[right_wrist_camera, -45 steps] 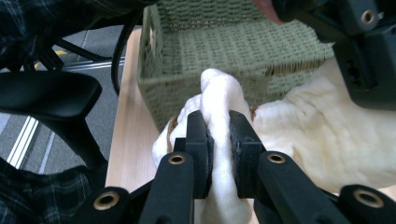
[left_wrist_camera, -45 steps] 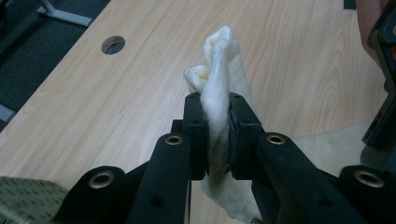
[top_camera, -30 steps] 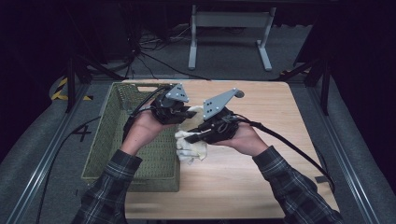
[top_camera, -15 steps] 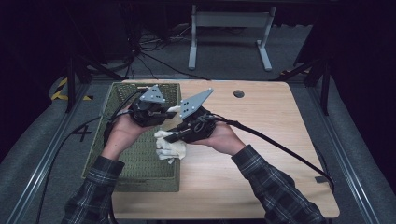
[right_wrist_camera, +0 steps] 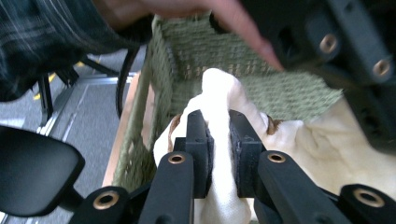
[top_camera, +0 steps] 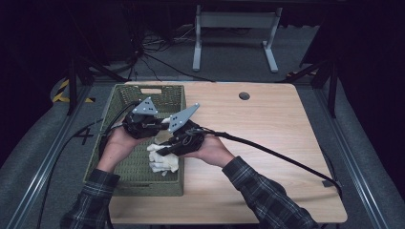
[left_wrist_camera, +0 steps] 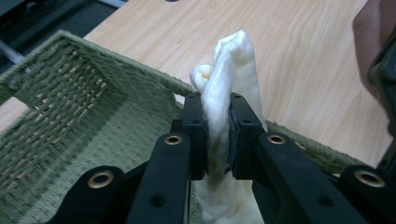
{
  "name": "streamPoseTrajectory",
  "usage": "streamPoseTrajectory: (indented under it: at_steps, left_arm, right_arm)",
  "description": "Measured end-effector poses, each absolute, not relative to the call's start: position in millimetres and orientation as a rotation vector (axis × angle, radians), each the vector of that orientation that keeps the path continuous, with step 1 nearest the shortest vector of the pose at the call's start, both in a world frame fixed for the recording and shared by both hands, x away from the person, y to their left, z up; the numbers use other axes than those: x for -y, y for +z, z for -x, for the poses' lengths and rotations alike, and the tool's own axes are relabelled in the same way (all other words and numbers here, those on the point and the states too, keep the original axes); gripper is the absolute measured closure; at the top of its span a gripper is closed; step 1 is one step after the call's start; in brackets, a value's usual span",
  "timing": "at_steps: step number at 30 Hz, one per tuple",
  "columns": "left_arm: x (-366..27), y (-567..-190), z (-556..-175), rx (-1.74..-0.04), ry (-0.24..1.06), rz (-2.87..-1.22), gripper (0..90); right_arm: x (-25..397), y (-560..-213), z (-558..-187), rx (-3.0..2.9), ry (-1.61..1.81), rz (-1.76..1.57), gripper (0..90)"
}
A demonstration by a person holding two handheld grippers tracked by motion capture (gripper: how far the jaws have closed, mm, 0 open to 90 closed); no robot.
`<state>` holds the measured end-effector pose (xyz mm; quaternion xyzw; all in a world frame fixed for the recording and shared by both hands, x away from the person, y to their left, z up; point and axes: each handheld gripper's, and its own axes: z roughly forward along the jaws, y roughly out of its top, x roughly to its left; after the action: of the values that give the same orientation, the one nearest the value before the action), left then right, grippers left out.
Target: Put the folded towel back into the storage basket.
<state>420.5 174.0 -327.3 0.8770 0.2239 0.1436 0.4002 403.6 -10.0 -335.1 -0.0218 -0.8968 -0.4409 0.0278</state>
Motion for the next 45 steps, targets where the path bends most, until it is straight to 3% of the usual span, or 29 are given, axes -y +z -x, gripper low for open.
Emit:
streamPoseTrajectory:
  at_steps: [19,33,45]
  left_arm:
    - [-174.5,-345.9,-421.4,-0.584,0.31,-2.229,79.9]
    - [-170.8,-336.8,-430.0,-0.629,0.302,-2.22,79.9]
    - [-167.7,-324.3,-456.6,-0.726,0.31,-2.195,79.9]
  right_arm:
    - [7.8,-375.8,-397.2,2.787,-1.296,0.112,78.9]
    - [23.7,-352.4,-403.8,2.81,-1.343,0.162,57.0]
    - [59.6,-338.5,-406.8,2.837,-1.374,0.189,46.1]
